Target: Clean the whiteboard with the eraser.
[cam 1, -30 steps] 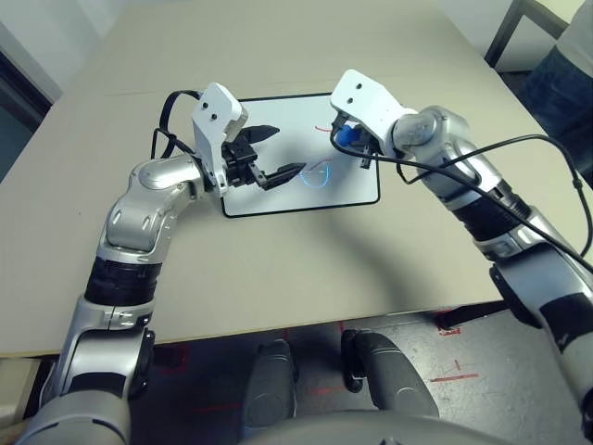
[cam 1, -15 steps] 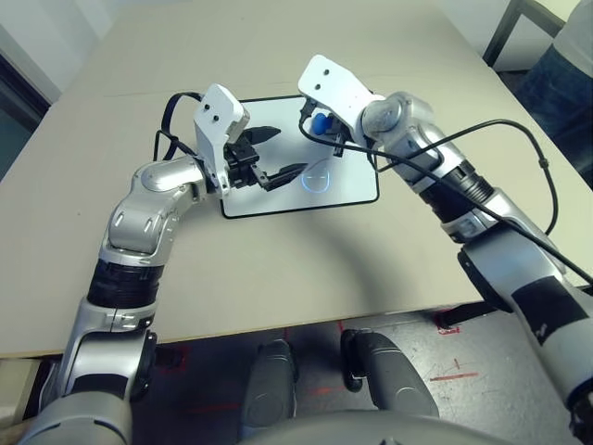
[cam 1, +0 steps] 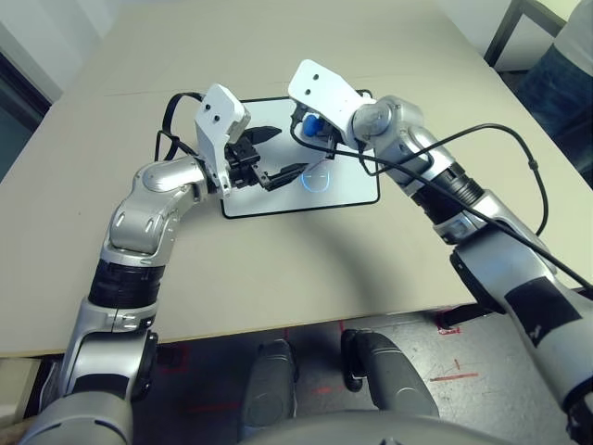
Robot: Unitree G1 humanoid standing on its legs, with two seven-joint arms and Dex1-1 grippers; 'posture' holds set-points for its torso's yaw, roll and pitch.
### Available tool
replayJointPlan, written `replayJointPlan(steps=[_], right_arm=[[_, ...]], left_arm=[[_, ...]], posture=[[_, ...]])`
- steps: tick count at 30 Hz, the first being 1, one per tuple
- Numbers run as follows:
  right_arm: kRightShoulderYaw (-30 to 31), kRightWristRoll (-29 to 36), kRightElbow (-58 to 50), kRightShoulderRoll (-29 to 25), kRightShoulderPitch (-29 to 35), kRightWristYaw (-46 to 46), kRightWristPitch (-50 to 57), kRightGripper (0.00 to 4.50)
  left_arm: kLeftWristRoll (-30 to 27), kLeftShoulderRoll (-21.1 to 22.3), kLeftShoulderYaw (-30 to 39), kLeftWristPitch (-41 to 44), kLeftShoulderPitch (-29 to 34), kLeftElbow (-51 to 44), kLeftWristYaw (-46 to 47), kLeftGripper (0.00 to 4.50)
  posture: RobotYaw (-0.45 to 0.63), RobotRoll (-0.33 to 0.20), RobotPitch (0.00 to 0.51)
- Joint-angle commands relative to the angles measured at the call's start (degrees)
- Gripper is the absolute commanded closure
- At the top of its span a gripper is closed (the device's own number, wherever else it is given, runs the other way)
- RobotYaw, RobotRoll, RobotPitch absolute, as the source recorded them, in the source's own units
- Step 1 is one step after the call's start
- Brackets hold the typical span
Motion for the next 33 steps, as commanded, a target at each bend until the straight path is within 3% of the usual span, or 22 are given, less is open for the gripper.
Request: replayJointPlan(steps=[1, 10, 17, 26, 33], right_arm=[[-0.8, -1.5, 0.6, -3.9, 4.7, 1.1, 3.6, 3.7], [-2.1, -1.9, -3.9, -9.2, 7.9, 2.2, 7.2, 3.7], [-2.5, 0.0, -8.4, -8.6, 8.9, 3.5, 7.9, 3.7], [-0.7, 1.9, -21.1, -9.0, 12.8, 11.2, 7.2, 3.7], [0.4, 0.2, -20.3, -8.4, 13.0, 10.7, 4.7, 3.7]], left_arm=[[0.1, 0.2, -0.2, -0.3, -0.4, 1.0, -0.8, 0.0], [0.6, -0.3, -1.0, -1.2, -1.6, 2.7, -1.8, 0.0], [0.7, -0.2, -1.2, -1.4, -1.5, 3.0, -2.4, 0.0], [1.5, 4.4, -1.0, -1.3, 2.4, 0.6, -4.8, 0.0], [4.4, 8.8, -0.9, -5.2, 6.6, 0.5, -6.4, 0.0]], posture=[[-0.01, 0.0, 0.153], [-0.03, 0.0, 0.147], [-0.03, 0.0, 0.147], [-0.02, 0.0, 0.144], [0.0, 0.0, 0.144]])
